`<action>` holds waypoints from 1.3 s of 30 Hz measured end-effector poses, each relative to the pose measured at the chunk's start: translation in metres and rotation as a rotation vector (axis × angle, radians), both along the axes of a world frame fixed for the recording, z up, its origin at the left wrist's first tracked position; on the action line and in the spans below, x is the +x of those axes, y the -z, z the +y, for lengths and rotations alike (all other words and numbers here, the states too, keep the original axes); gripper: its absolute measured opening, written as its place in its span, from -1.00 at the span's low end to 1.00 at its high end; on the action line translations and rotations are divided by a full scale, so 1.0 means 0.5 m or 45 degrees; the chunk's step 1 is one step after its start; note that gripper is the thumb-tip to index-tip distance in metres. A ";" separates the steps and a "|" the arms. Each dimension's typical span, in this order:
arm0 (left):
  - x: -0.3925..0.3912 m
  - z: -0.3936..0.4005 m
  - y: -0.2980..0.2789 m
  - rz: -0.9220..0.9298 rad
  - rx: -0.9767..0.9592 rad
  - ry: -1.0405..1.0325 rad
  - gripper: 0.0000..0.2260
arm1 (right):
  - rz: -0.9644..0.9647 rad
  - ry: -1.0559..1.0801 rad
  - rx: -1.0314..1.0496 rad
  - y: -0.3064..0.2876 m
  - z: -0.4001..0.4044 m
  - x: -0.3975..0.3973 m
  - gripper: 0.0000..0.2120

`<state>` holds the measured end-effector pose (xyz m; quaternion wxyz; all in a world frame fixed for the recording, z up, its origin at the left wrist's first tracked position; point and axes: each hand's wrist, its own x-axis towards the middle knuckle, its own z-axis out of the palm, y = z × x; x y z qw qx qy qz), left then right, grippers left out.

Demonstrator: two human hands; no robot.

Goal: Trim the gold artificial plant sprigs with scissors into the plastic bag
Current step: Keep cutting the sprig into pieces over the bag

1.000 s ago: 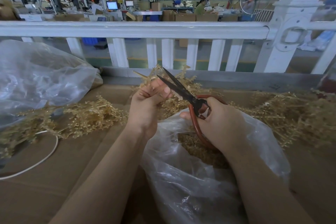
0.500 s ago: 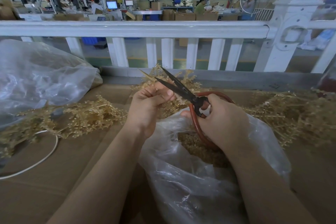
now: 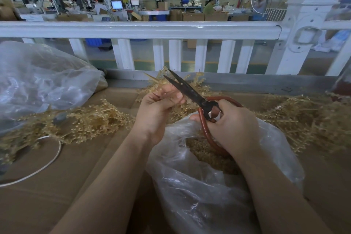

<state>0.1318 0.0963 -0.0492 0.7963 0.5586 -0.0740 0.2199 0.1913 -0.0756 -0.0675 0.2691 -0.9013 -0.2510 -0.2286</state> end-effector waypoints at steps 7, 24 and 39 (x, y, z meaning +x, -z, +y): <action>-0.001 0.005 -0.003 0.052 -0.091 -0.074 -0.71 | 0.037 -0.037 0.052 0.003 -0.003 0.001 -0.31; 0.000 0.006 -0.002 -0.001 0.149 -0.189 -0.89 | 0.023 -0.039 -0.010 -0.005 -0.003 -0.005 -0.32; -0.002 -0.007 -0.008 -0.020 0.185 -0.231 -0.91 | -0.091 0.027 0.051 -0.005 0.000 -0.011 -0.18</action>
